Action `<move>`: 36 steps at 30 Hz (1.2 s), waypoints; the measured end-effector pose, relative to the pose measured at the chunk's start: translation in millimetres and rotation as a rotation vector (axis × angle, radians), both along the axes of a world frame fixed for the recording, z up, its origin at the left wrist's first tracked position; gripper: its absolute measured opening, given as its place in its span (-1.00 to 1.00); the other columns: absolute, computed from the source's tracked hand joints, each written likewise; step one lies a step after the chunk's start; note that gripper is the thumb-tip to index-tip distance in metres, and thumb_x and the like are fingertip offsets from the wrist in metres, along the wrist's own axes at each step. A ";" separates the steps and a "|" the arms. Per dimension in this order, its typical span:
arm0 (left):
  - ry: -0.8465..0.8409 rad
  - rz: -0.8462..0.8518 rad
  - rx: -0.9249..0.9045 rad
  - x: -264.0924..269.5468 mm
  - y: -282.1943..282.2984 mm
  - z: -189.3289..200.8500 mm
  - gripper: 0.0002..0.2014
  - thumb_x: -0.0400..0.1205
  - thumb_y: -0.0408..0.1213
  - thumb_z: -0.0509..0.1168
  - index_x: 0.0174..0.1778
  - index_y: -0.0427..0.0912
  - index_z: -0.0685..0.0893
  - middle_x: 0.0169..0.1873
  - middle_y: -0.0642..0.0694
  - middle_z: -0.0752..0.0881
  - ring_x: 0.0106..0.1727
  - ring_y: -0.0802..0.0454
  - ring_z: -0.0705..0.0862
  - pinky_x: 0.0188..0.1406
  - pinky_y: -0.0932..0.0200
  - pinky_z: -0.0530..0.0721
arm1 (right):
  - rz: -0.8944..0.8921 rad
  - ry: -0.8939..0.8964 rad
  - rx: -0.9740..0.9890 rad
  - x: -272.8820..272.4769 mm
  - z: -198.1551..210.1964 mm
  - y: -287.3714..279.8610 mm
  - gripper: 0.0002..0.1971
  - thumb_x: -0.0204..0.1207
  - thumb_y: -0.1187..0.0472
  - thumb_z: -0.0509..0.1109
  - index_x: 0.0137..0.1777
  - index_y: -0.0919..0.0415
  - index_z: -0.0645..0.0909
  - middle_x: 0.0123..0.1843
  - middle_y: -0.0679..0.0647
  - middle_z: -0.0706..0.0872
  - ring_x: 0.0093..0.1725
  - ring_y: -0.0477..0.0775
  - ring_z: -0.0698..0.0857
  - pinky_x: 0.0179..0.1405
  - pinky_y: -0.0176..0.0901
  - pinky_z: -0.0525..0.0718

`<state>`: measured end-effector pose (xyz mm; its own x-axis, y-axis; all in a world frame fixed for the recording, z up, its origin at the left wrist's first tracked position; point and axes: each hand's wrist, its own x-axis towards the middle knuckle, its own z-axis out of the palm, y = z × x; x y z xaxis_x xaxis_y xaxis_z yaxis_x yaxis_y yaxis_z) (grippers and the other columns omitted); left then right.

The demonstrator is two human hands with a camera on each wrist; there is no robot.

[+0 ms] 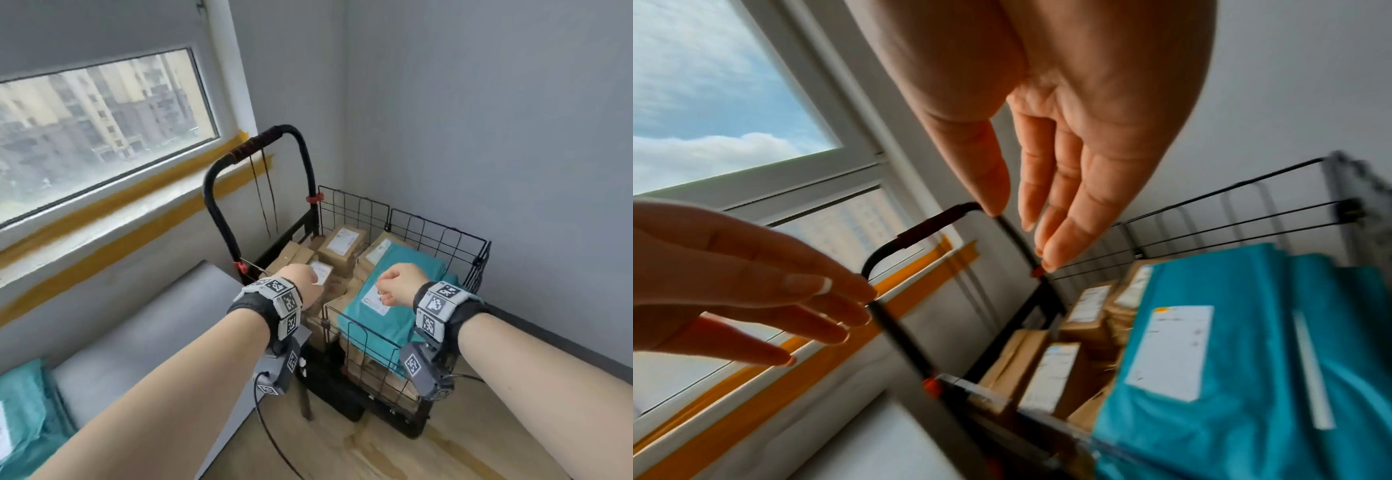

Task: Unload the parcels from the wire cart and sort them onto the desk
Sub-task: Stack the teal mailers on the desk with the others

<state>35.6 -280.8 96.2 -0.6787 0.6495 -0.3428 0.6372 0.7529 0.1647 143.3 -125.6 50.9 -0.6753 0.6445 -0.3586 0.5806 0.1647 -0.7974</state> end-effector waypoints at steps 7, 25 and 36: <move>-0.072 -0.092 -0.055 12.0 113.5 -27.1 -0.67 0.69 -0.16 0.13 0.21 -0.22 0.68 0.14 -0.18 0.71 0.15 -0.14 0.67 0.03 0.12 0.60 | -0.197 -0.050 -0.062 37.3 -36.5 110.9 -0.71 0.51 0.44 0.31 -0.39 0.14 0.49 -0.38 0.12 0.59 -0.31 0.08 0.64 0.07 0.05 0.72; -0.327 -0.190 -0.288 -110.3 269.1 -169.0 -0.76 0.71 -0.17 0.09 -0.13 -0.17 0.60 -0.19 -0.07 0.58 -0.10 -0.02 0.56 -0.12 0.19 0.50 | -0.456 -0.487 -0.377 -17.6 -172.1 193.6 -0.80 0.64 0.29 0.15 0.04 0.29 0.62 0.14 0.21 0.68 0.25 0.19 0.63 0.25 -0.09 0.60; -0.502 -0.107 -0.299 -130.6 285.9 -250.7 -0.53 0.61 -0.06 0.33 0.35 -0.27 0.51 0.15 -0.20 0.67 0.02 -0.09 0.64 -0.10 0.19 0.54 | -0.677 -0.660 -0.243 -30.3 -238.7 205.7 -0.91 0.47 0.35 0.36 -0.12 0.35 0.49 -0.14 0.20 0.61 -0.07 0.26 0.65 -0.23 -0.18 0.49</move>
